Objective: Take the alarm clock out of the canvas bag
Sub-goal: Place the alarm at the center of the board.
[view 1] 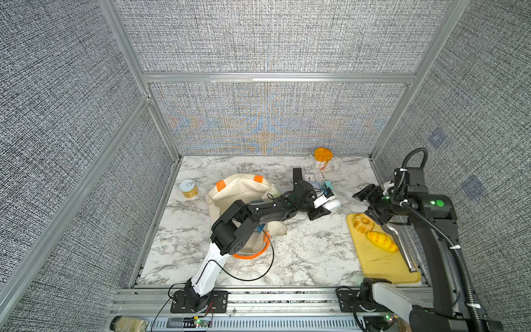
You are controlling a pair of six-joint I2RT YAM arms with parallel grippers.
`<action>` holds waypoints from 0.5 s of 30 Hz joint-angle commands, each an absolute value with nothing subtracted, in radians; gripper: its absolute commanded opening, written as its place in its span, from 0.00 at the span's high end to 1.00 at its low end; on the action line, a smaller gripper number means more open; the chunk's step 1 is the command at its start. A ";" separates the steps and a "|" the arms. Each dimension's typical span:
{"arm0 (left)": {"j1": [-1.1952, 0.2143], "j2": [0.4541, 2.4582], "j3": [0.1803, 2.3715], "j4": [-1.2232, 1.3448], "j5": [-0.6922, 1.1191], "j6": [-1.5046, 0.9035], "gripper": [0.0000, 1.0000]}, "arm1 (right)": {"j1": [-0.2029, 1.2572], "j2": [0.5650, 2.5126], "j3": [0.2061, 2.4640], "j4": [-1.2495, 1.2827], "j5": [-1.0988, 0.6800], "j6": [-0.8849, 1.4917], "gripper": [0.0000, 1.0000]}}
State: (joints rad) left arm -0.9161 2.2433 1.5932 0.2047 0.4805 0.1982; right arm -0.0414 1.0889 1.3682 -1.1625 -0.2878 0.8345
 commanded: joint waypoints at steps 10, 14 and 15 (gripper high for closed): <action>-0.911 2.337 1.734 0.129 0.389 0.159 0.71 | -0.041 1.072 1.343 -1.139 -0.309 0.849 0.23; -0.911 2.345 1.746 0.117 0.374 0.158 0.68 | -0.041 1.070 1.336 -1.137 -0.313 0.848 0.24; -0.910 2.347 1.747 0.119 0.374 0.155 0.67 | -0.041 1.069 1.336 -1.138 -0.313 0.848 0.23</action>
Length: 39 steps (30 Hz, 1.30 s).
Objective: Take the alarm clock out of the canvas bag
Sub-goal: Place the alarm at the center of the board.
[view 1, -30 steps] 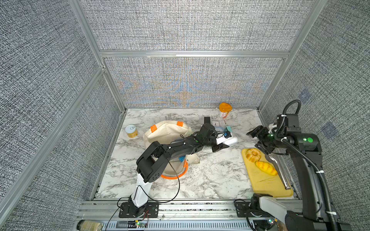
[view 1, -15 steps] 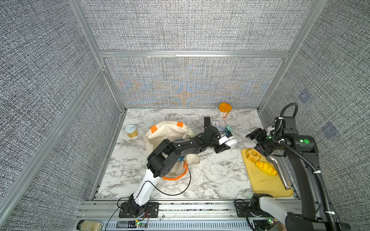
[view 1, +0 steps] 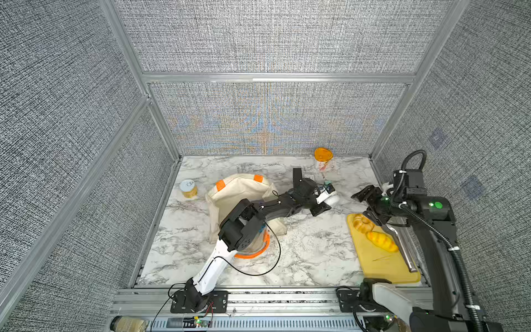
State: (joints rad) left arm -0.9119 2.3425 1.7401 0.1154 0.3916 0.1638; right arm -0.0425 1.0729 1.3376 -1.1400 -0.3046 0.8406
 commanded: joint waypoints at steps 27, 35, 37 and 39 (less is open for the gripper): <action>-0.905 2.354 1.764 0.147 0.336 0.140 0.35 | -0.041 1.058 1.333 -1.136 -0.319 0.856 0.24; -0.904 2.355 1.772 0.149 0.331 0.135 0.35 | -0.041 1.053 1.329 -1.135 -0.319 0.856 0.24; -0.902 2.356 1.773 0.152 0.326 0.135 0.35 | -0.042 1.052 1.325 -1.135 -0.320 0.858 0.24; -0.900 2.357 1.773 0.152 0.326 0.136 0.35 | -0.042 1.051 1.324 -1.134 -0.321 0.859 0.24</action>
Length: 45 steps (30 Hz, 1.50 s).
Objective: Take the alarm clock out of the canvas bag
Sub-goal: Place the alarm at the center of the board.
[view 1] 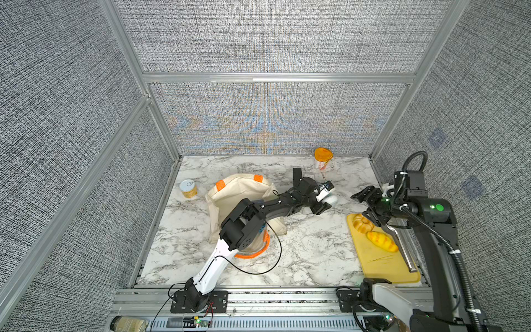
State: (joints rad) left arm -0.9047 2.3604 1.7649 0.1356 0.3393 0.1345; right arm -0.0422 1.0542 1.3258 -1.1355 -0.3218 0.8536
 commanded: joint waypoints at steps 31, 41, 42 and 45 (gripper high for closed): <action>-0.894 2.295 1.806 0.167 0.287 0.218 0.23 | -0.042 1.024 1.315 -1.123 -0.330 0.870 0.24; -0.894 2.126 1.915 0.188 0.123 0.296 0.15 | -0.041 1.022 1.463 -1.053 -0.369 0.840 0.24; -0.894 2.097 1.940 0.179 0.088 0.318 0.14 | -0.041 1.020 1.489 -1.024 -0.384 0.835 0.23; -0.894 1.996 2.003 0.137 -0.069 0.339 0.11 | -0.020 1.026 1.572 -0.968 -0.411 0.806 0.24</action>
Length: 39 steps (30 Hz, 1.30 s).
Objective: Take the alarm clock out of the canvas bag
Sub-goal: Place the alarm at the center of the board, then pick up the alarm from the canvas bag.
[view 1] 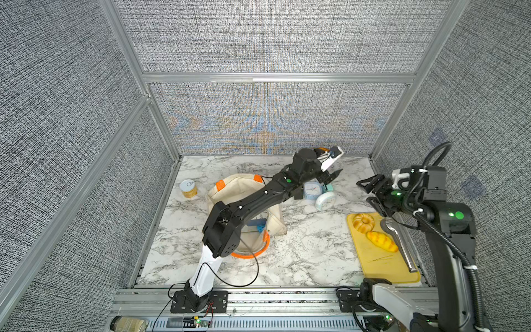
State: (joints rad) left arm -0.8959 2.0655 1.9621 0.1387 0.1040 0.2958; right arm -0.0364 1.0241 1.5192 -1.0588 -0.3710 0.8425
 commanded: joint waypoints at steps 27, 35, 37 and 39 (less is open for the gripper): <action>-0.628 1.200 1.292 -0.955 -0.081 -0.850 0.18 | 0.891 1.621 1.884 -1.048 0.125 0.556 0.23; -0.614 1.220 1.071 -0.739 -0.076 -1.077 0.18 | 0.943 1.731 1.887 -1.004 0.135 0.572 0.21; -0.599 1.229 1.031 -0.719 -0.092 -1.101 0.18 | 0.946 1.758 1.881 -0.991 0.137 0.580 0.22; -0.586 1.247 1.003 -0.704 -0.103 -1.109 0.18 | 0.947 1.793 1.884 -0.989 0.142 0.584 0.23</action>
State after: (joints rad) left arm -0.5987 1.2346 1.0286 -0.7742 -0.0677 -1.0443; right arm 0.9440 1.7679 1.8805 -1.0115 0.1253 0.5632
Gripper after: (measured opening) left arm 0.821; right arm 0.781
